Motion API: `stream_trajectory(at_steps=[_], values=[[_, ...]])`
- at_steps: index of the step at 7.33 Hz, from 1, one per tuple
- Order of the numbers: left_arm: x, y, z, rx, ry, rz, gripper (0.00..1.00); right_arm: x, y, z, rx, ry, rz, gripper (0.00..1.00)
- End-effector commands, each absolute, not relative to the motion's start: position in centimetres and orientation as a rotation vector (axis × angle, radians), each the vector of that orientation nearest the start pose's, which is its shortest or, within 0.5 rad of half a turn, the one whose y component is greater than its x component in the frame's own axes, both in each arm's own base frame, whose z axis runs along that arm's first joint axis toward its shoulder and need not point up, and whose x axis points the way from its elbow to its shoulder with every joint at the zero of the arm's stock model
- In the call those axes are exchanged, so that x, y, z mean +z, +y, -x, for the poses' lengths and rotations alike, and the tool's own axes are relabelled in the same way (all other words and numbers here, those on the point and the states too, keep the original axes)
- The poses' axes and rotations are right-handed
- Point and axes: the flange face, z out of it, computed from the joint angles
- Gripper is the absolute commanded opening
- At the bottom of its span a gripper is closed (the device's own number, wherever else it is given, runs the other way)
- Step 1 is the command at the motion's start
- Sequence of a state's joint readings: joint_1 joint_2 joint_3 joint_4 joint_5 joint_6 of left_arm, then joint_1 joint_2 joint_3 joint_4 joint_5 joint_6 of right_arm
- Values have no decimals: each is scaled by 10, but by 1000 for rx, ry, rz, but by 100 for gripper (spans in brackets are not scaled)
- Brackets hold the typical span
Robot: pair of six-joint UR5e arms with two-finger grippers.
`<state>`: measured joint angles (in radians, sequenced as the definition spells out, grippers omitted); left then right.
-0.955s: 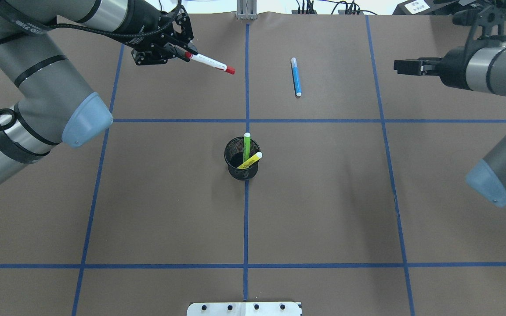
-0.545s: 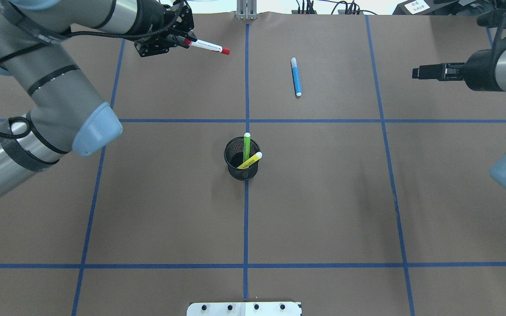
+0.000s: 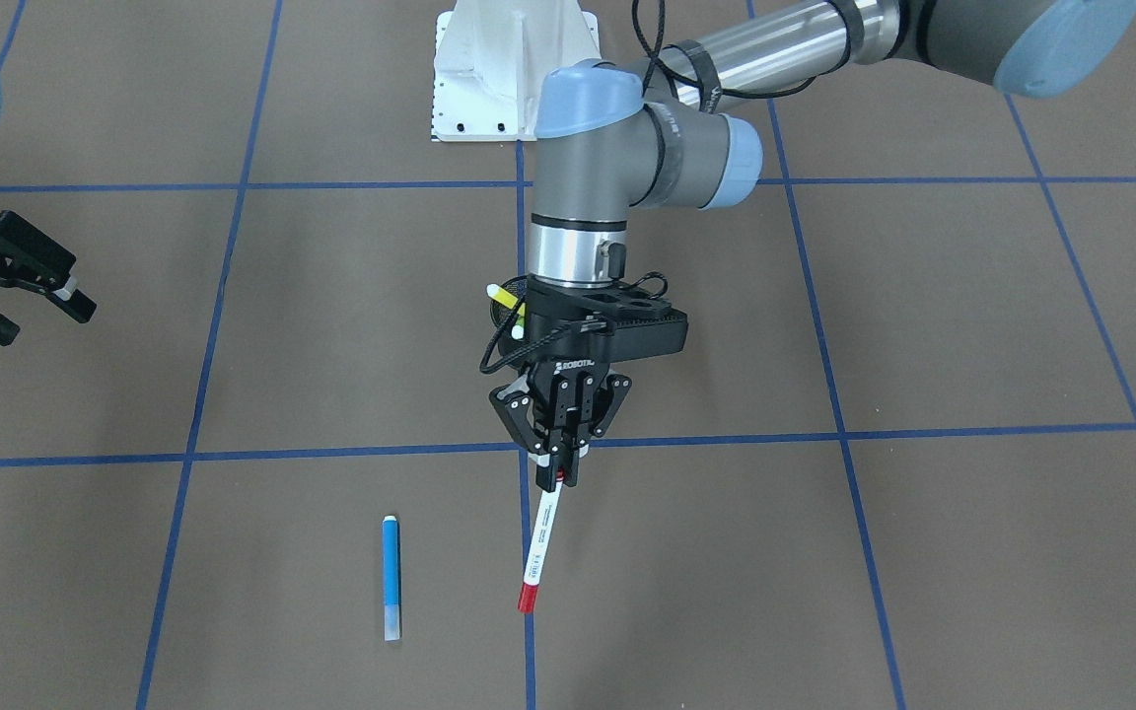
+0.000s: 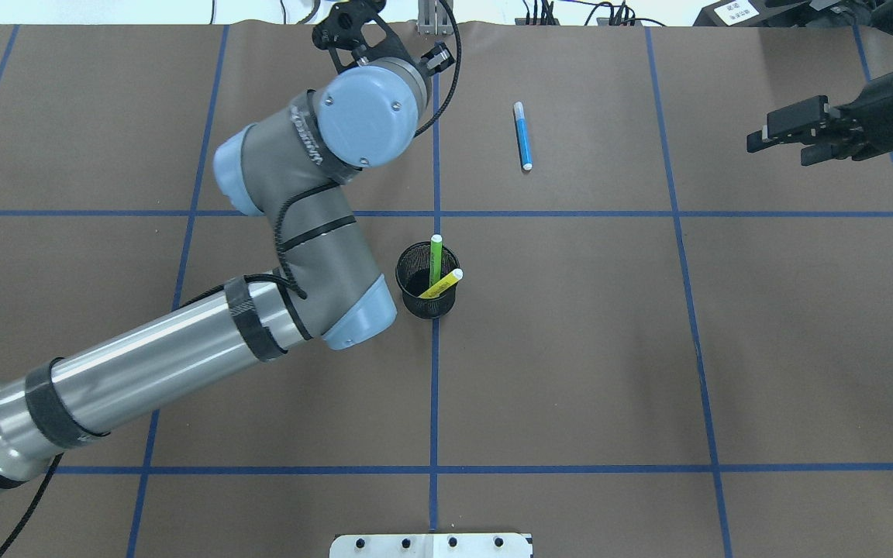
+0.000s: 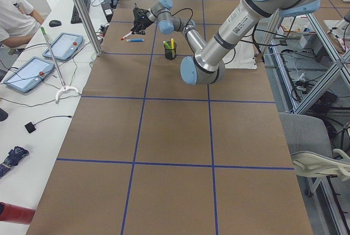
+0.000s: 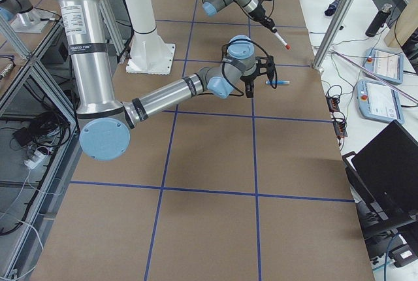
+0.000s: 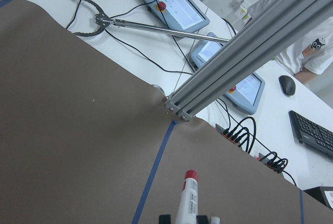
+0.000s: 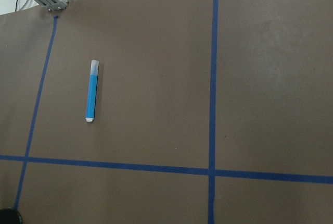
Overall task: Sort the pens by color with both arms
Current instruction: 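Carry the red marker beside the blue marker with the left gripper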
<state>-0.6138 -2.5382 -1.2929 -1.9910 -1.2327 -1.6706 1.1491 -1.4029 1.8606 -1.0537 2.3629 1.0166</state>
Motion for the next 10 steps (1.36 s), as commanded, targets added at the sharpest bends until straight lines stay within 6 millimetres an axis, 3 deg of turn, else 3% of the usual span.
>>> stream_trajectory(at_steps=[1,2,4,7,8,9,10], values=[[106,-600,-594,-823,936,-595,0,323,-518,173,213,-1201,-122,100],[117,-596,-621,-810,891,-599,0,317,-518,180,220,-1210,-107,100],[124,-585,-649,-792,885,-606,0,312,-514,203,203,-1210,-82,100],[123,-576,-665,-771,878,-596,0,295,-514,217,230,-1225,-46,100],[121,-570,-670,-761,903,-593,22,297,-514,218,229,-1224,-42,100],[121,-565,-674,-749,906,-590,75,297,-514,218,229,-1224,-42,100],[117,-564,-672,-689,895,-614,99,297,-514,219,227,-1225,-37,100]])
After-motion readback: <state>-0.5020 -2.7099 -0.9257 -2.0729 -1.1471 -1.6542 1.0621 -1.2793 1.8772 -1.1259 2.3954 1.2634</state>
